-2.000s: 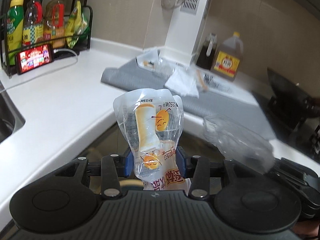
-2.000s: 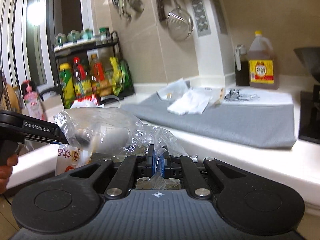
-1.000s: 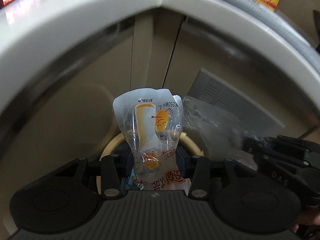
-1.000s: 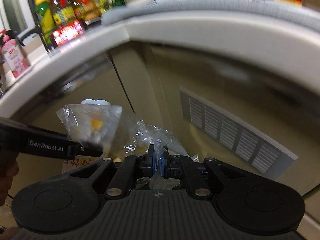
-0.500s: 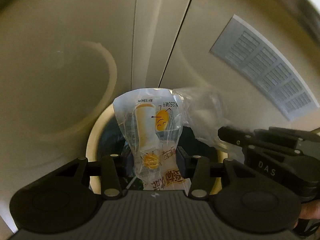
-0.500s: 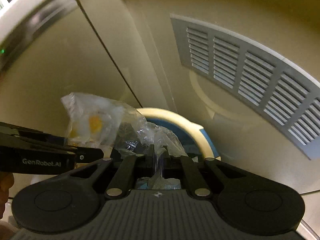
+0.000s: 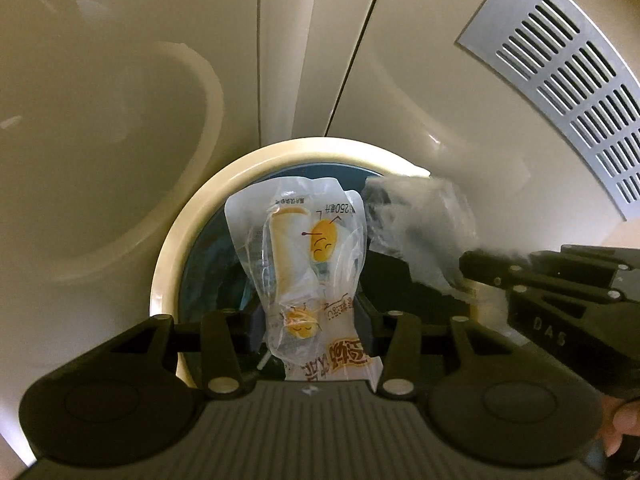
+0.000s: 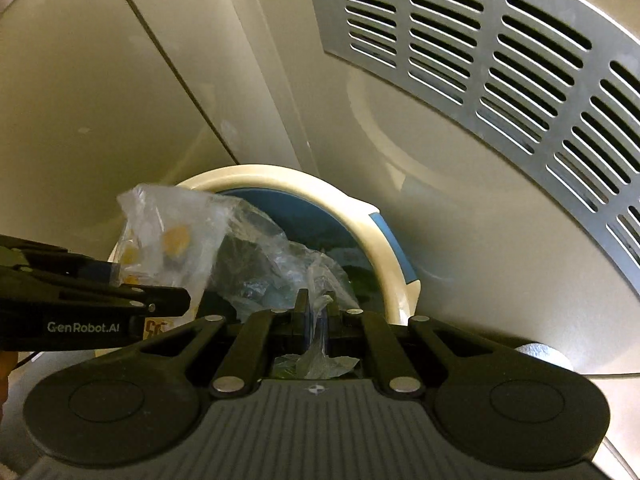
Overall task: Collect trash
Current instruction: 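Lower both tools over the bin opening and open them to drop the items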
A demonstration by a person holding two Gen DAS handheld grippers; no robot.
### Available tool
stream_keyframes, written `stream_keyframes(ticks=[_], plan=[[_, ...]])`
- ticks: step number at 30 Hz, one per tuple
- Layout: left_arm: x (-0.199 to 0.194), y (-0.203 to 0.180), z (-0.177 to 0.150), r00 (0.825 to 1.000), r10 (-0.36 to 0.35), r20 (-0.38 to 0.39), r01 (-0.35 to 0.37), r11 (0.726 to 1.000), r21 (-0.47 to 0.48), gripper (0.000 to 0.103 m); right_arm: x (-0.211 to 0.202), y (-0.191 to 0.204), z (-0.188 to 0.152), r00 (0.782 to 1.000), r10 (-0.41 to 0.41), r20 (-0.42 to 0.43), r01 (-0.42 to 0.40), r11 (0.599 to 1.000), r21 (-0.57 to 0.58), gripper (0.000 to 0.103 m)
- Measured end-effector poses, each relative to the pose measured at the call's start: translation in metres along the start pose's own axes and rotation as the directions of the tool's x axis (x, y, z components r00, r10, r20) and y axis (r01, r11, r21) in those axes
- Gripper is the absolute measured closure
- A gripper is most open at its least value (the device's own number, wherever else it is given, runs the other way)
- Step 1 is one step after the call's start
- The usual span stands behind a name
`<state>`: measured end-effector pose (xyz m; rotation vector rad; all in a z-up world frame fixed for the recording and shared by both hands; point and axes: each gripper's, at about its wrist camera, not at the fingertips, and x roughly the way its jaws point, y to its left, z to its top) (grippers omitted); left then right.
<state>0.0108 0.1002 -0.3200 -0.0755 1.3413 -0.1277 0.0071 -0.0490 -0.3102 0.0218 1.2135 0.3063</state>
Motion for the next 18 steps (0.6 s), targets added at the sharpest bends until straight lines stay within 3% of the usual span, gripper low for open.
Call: stream_keyframes(ticks=[3, 5, 6, 7, 13, 18], plan=[[0.006, 0.002, 0.001, 1.000, -0.014, -0.005, 0.014, 1.000, 0.018, 0.037, 0.002, -0.002, 0.000, 1.000, -0.004, -0.002, 0.004, 1.000, 0.000, 0.093], [0.011, 0.000, -0.001, 0.999, -0.034, -0.022, 0.035, 0.998, 0.047, 0.022, 0.006, -0.001, 0.002, 1.000, 0.000, -0.007, 0.000, 1.000, -0.007, 0.082], [0.012, -0.001, -0.002, 0.999, -0.030, -0.025, 0.031, 0.998, 0.056, 0.015, 0.007, 0.003, 0.002, 1.000, 0.006, -0.009, -0.006, 1.000, -0.010, 0.066], [0.014, -0.001, -0.004, 1.000, -0.013, -0.022, 0.014, 0.998, 0.056, 0.013, 0.005, 0.001, 0.000, 1.000, -0.009, -0.011, 0.008, 1.000, -0.015, 0.061], [0.000, 0.001, -0.006, 1.000, -0.014, -0.023, 0.015, 0.998, 0.062, 0.008, -0.012, -0.006, -0.001, 1.000, 0.002, 0.017, -0.002, 1.000, 0.019, 0.035], [-0.051, -0.005, -0.013, 0.997, -0.039, 0.066, 0.033, 0.995, 0.093, 0.008, -0.072, -0.003, 0.000, 0.987, 0.074, 0.144, -0.067, 0.996, -0.051, 0.025]])
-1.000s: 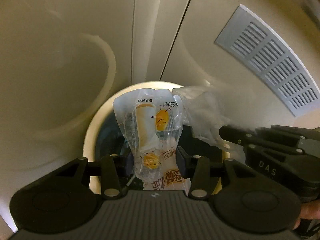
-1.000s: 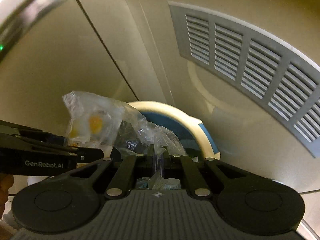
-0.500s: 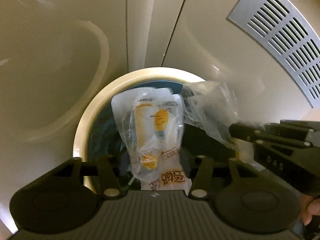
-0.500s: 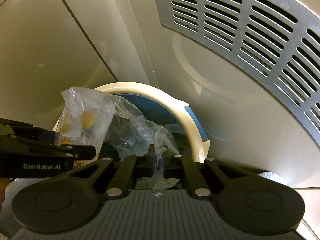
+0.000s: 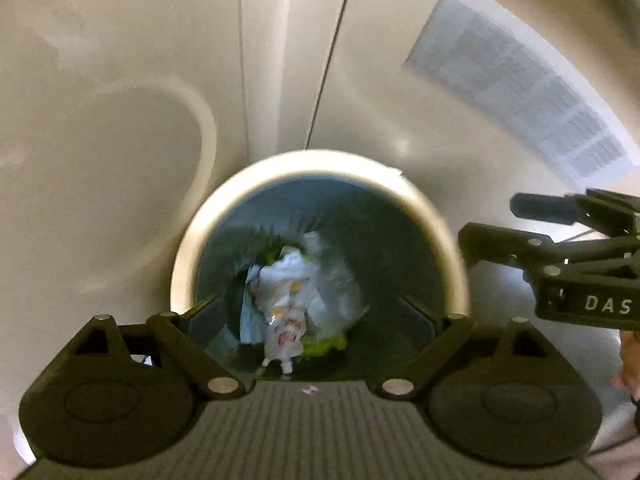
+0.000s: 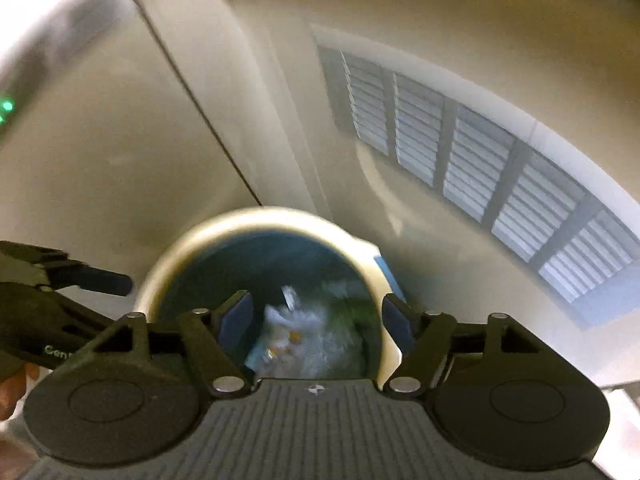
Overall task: Collect trash
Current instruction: 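Lower both tools over the bin opening and open them to drop the items, then raise both tools back up to the grey mat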
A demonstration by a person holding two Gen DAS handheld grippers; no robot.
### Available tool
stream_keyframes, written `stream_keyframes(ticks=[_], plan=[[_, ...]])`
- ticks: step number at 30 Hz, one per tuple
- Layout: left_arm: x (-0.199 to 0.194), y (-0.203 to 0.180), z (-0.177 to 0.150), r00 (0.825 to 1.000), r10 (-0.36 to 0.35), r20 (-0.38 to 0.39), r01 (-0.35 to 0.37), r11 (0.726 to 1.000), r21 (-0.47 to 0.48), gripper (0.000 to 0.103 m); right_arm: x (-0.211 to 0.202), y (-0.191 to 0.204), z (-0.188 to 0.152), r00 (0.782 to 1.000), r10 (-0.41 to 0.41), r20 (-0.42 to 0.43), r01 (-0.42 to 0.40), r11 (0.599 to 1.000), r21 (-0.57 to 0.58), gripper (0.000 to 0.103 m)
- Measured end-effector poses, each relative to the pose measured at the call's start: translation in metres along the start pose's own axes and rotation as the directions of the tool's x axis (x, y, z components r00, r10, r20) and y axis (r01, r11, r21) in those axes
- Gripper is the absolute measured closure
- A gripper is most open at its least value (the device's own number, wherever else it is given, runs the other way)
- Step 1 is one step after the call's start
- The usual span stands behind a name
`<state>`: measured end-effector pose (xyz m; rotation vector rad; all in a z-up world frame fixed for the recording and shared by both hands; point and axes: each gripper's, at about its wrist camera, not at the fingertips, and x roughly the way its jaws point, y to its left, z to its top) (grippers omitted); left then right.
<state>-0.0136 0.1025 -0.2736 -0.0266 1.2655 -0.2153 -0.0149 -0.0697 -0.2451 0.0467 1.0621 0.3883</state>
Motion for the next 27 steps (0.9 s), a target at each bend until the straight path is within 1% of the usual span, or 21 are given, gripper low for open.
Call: stream_keyframes(ticks=[1, 4, 5, 6, 7, 9, 11, 14, 16, 18, 20, 21, 22, 23, 24, 25, 27], plan=[[-0.017, -0.002, -0.003, 0.999, -0.006, 0.032, 0.006, 1.000, 0.007, 0.008, -0.016, 0.002, 0.002, 0.999, 0.018, 0.035, -0.017, 1.000, -0.020, 0.019], [-0.063, -0.010, -0.013, 0.991, -0.010, 0.130, 0.010, 1.000, 0.002, 0.008, -0.065, 0.012, 0.003, 0.986, 0.046, 0.159, -0.033, 0.996, -0.086, 0.008], [-0.078, -0.012, -0.017, 0.986, -0.013, 0.165, 0.013, 1.000, -0.002, 0.008, -0.080, 0.016, 0.002, 0.979, 0.054, 0.198, -0.033, 0.994, -0.108, 0.006], [-0.092, -0.015, -0.022, 0.981, -0.011, 0.194, 0.012, 1.000, -0.006, 0.003, -0.093, 0.019, 0.000, 0.971, 0.061, 0.230, -0.032, 0.991, -0.126, 0.002], [-0.104, -0.019, -0.026, 0.975, 0.011, 0.222, -0.007, 1.000, -0.015, 0.000, -0.105, 0.022, -0.002, 0.964, 0.068, 0.258, -0.032, 0.989, -0.142, 0.000], [-0.124, -0.024, -0.036, 0.959, 0.037, 0.282, -0.034, 0.999, -0.016, 0.000, -0.127, 0.027, -0.008, 0.949, 0.078, 0.307, -0.028, 0.986, -0.162, 0.000], [-0.139, -0.029, -0.044, 0.952, 0.043, 0.302, -0.042, 0.999, -0.012, 0.000, -0.141, 0.031, -0.015, 0.942, 0.080, 0.327, -0.025, 0.985, -0.171, 0.000], [-0.154, -0.036, -0.058, 0.943, 0.043, 0.330, -0.041, 0.999, -0.010, 0.000, -0.162, 0.033, -0.023, 0.933, 0.046, 0.356, 0.002, 0.991, -0.134, 0.000], [-0.165, -0.041, -0.062, 0.940, 0.048, 0.339, -0.051, 0.999, 0.000, 0.000, -0.173, 0.036, -0.032, 0.920, 0.026, 0.391, 0.022, 0.993, -0.119, 0.000], [-0.172, -0.046, -0.065, 0.932, 0.081, 0.354, -0.093, 0.996, 0.016, 0.000, -0.184, 0.037, -0.039, 0.904, 0.016, 0.428, 0.034, 0.993, -0.109, 0.000], [-0.185, -0.056, -0.070, 0.916, 0.131, 0.380, -0.156, 0.987, 0.036, 0.000, -0.192, 0.038, -0.043, 0.895, 0.023, 0.445, 0.025, 0.994, -0.103, 0.000], [-0.189, -0.060, -0.072, 0.907, 0.142, 0.395, -0.175, 0.984, 0.047, 0.000, -0.192, 0.037, -0.044, 0.893, 0.029, 0.450, 0.020, 0.994, -0.105, 0.000], [-0.193, -0.063, -0.074, 0.902, 0.143, 0.407, -0.181, 0.982, 0.056, 0.000, -0.195, 0.038, -0.045, 0.892, 0.028, 0.451, 0.022, 0.994, -0.105, 0.000], [-0.194, -0.065, -0.076, 0.902, 0.137, 0.410, -0.179, 0.982, 0.067, 0.000, -0.195, 0.040, -0.044, 0.895, 0.021, 0.445, 0.029, 0.994, -0.106, 0.000], [-0.195, -0.067, -0.077, 0.903, 0.134, 0.407, -0.179, 0.981, 0.075, 0.000, -0.197, 0.041, -0.045, 0.901, 0.015, 0.433, 0.035, 0.994, -0.108, 0.000], [-0.194, -0.069, -0.077, 0.905, 0.146, 0.400, -0.192, 0.978, 0.076, 0.000, -0.198, 0.041, -0.046, 0.906, 0.014, 0.422, 0.034, 0.994, -0.106, 0.000], [-0.195, -0.069, -0.077, 0.912, 0.153, 0.380, -0.196, 0.978, 0.077, 0.000, -0.199, 0.048, -0.046, 0.917, 0.001, 0.399, 0.048, 0.992, -0.115, 0.000]])
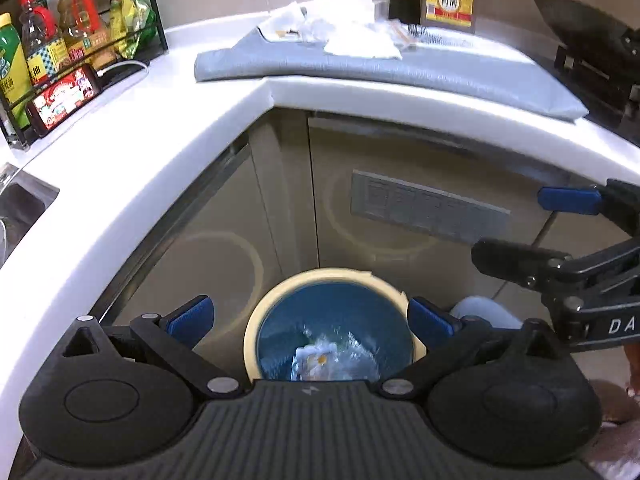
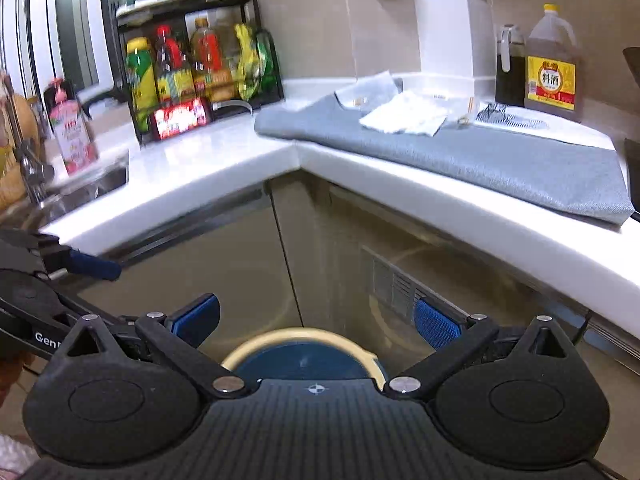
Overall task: Collect trash
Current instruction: 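Raise both tools back up to the grey mat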
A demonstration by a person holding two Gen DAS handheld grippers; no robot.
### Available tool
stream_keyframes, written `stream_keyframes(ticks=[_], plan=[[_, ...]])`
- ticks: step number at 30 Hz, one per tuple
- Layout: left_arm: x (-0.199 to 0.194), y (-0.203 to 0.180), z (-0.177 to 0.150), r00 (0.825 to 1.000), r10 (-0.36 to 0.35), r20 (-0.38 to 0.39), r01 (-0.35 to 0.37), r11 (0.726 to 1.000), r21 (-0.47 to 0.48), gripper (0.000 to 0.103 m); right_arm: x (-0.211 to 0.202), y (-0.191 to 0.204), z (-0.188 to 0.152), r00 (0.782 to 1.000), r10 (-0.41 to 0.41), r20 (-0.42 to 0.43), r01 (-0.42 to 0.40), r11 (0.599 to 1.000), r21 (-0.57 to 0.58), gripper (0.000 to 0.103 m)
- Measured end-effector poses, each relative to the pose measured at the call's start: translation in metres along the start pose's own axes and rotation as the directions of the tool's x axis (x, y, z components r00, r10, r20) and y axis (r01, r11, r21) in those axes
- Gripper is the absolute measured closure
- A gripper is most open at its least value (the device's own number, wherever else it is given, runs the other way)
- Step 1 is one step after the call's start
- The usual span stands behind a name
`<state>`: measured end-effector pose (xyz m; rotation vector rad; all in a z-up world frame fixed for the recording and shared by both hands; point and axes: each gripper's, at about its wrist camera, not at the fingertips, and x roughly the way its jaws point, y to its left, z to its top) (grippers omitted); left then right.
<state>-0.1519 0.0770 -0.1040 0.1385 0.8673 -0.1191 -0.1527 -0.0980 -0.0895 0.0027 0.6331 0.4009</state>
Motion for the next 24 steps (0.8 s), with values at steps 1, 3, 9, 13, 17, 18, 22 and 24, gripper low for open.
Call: stream_keyframes(ticks=[1, 3, 9, 13, 17, 18, 22, 24], plan=[[-0.003, 0.003, 0.000, 1.000, -0.005, -0.004, 0.005, 1.000, -0.008, 0.000, -0.001, 0.003, 0.000, 1.000, -0.003, -0.008, 0.003, 1.000, -0.009, 0.000], [-0.006, 0.006, 0.000, 1.000, -0.018, -0.004, 0.018, 1.000, -0.022, 0.000, -0.004, 0.006, -0.002, 1.000, -0.003, -0.010, 0.003, 1.000, -0.021, 0.000], [-0.009, 0.005, -0.004, 1.000, -0.009, 0.008, 0.009, 1.000, -0.019, 0.000, -0.008, 0.013, -0.003, 1.000, -0.014, -0.007, 0.013, 0.999, -0.053, 0.000], [-0.011, 0.008, -0.005, 1.000, 0.001, 0.020, 0.000, 1.000, -0.027, 0.000, -0.006, 0.017, -0.002, 0.999, -0.016, -0.029, 0.014, 0.997, -0.076, 0.000], [-0.011, 0.013, -0.003, 1.000, -0.002, 0.022, 0.003, 0.999, -0.044, 0.000, -0.007, 0.021, 0.000, 1.000, -0.012, -0.021, 0.010, 0.995, -0.097, 0.000], [-0.011, 0.013, -0.002, 1.000, -0.002, 0.021, 0.003, 0.999, -0.045, 0.000, -0.007, 0.021, 0.001, 1.000, -0.010, -0.017, 0.008, 0.995, -0.099, 0.000], [-0.011, 0.011, 0.001, 1.000, 0.002, 0.014, -0.002, 0.999, -0.040, 0.000, -0.008, 0.023, 0.002, 1.000, -0.002, -0.005, 0.002, 0.994, -0.108, 0.000], [-0.013, 0.009, 0.003, 1.000, 0.006, 0.014, -0.005, 0.999, -0.035, 0.000, -0.009, 0.022, 0.002, 1.000, -0.003, 0.007, 0.004, 0.994, -0.112, 0.000]])
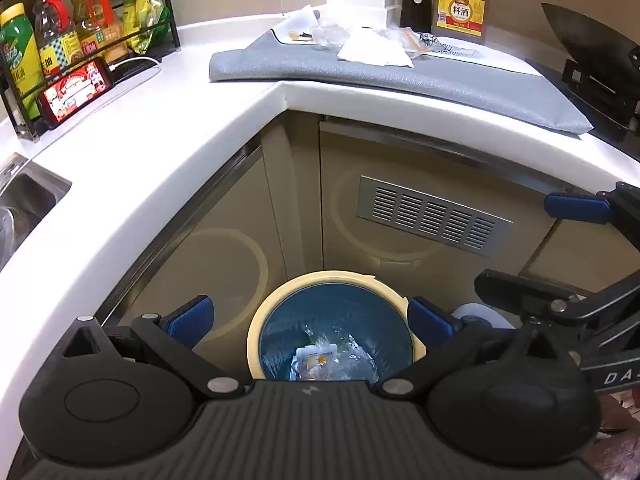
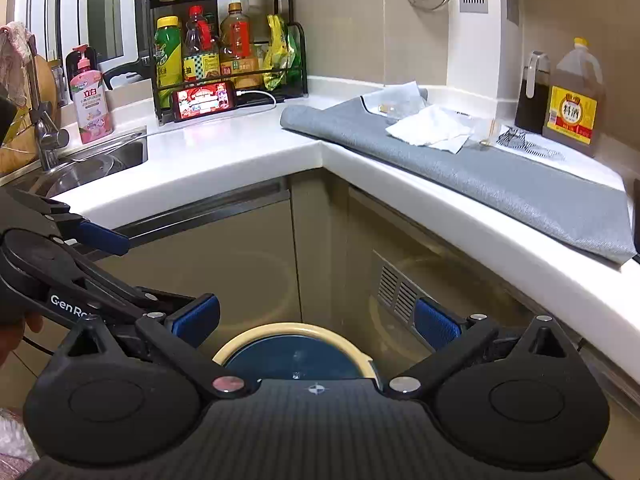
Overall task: Collect trash
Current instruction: 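Raise both tools back up to the grey mat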
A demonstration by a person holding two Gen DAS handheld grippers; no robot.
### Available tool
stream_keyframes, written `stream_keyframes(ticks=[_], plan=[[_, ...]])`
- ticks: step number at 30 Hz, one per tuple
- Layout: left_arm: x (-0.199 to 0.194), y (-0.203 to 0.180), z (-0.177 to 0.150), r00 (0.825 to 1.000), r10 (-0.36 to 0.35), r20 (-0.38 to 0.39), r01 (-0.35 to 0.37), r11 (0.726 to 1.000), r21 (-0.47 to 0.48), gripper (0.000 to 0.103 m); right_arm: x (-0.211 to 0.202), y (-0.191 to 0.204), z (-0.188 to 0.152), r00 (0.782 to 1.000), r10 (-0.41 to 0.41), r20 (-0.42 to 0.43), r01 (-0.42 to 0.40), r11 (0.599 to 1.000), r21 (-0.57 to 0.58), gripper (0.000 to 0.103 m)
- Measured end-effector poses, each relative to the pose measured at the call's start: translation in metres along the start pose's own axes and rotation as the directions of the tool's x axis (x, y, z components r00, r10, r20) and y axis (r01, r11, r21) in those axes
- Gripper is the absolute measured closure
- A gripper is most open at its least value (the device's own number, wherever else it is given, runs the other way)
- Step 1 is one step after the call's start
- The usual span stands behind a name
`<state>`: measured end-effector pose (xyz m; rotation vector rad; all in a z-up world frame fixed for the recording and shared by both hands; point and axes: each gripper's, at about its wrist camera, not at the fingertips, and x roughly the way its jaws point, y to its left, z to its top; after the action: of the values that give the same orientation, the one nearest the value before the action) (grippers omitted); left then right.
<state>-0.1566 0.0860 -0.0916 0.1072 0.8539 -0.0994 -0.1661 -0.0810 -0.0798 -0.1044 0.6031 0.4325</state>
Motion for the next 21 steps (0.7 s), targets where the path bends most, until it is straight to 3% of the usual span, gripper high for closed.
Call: stream_keyframes(ticks=[10, 21], plan=[[-0.008, 0.002, 0.040, 0.998, -0.024, 0.056, 0.025, 0.999, -0.023, 0.000, -0.009, -0.023, 0.028, 0.992, -0.034, 0.123, 0.020, 0.994, 0.111, 0.000], [0.009, 0.032, 0.089, 0.994, 0.032, 0.103, -0.020, 0.993, -0.115, 0.000, 0.024, -0.061, 0.068, 0.985, -0.112, 0.127, 0.096, 0.987, 0.131, 0.000]])
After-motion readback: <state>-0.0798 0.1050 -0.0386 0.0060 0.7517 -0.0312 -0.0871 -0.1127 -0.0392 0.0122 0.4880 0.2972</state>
